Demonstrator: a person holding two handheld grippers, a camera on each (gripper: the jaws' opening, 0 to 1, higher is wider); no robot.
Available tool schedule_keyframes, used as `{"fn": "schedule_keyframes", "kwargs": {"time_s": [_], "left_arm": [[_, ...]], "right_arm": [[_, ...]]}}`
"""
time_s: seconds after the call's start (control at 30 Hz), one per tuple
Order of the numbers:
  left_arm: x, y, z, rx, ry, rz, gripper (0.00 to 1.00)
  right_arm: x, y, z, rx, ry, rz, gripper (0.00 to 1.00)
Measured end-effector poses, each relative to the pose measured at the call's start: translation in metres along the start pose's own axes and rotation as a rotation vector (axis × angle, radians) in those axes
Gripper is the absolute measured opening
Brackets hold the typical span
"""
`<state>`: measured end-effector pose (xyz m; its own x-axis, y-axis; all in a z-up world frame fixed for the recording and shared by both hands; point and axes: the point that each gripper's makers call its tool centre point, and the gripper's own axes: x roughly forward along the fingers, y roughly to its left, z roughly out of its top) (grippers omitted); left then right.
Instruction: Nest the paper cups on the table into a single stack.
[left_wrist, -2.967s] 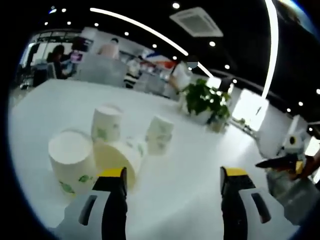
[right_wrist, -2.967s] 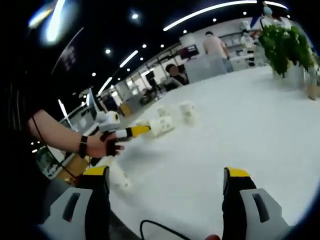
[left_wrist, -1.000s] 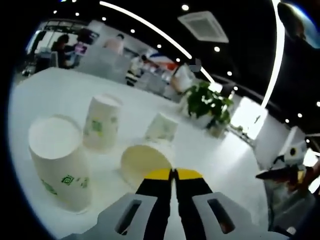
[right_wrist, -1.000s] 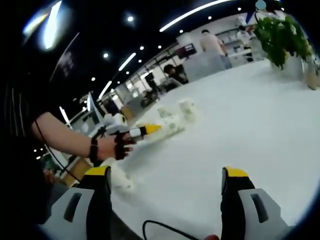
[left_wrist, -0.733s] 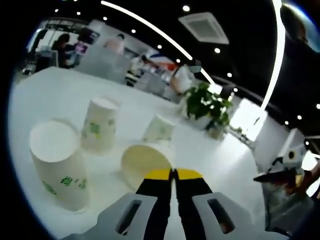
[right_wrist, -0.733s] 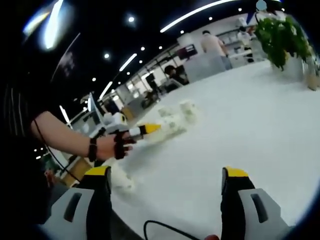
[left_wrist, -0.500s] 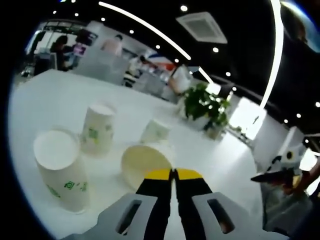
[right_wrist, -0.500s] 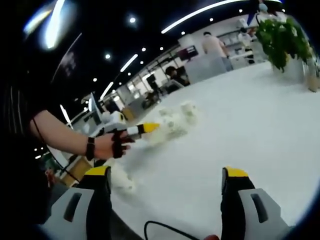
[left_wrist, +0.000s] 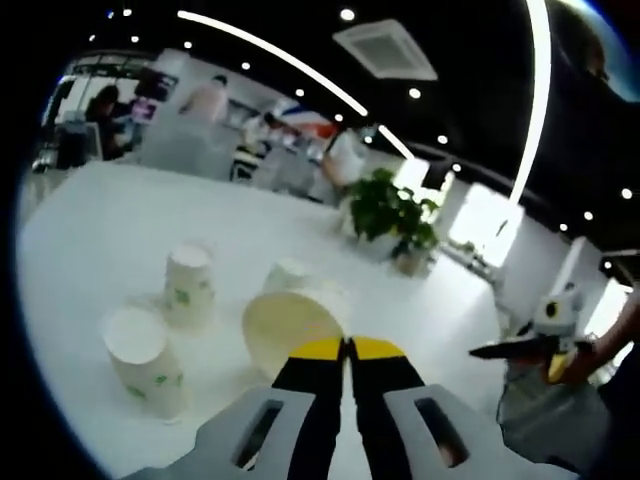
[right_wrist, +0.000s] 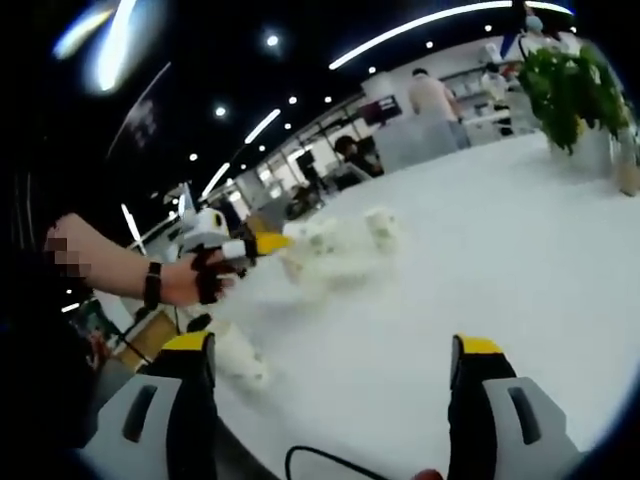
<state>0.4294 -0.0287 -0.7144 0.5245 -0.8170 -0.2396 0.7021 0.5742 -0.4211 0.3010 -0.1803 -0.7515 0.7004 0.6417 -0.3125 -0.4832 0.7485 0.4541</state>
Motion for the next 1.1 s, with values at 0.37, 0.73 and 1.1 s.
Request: {"fn": "schedule_keyframes", "kwargs": {"time_s": [0.37,0.73,1.1], "left_arm": [[-0.044,-0.036,0.017,0.138,0.051,-0.076,0.0],[-0.079,-0.072,0.014,0.179,0.099,-0.132,0.0],[-0.103,-0.097,0.007,0.268,0.203,-0.187,0.0]], "right_arm": [[-0.003,0.004,0.013,-0.079,-0.022,-0.006,0.99],[-0.003,0.004,0.039,-0.195,-0.051,-0.006,0.98],[0.006,0.002,0.054,-0.303,-0.031,0.001,0.98]]}}
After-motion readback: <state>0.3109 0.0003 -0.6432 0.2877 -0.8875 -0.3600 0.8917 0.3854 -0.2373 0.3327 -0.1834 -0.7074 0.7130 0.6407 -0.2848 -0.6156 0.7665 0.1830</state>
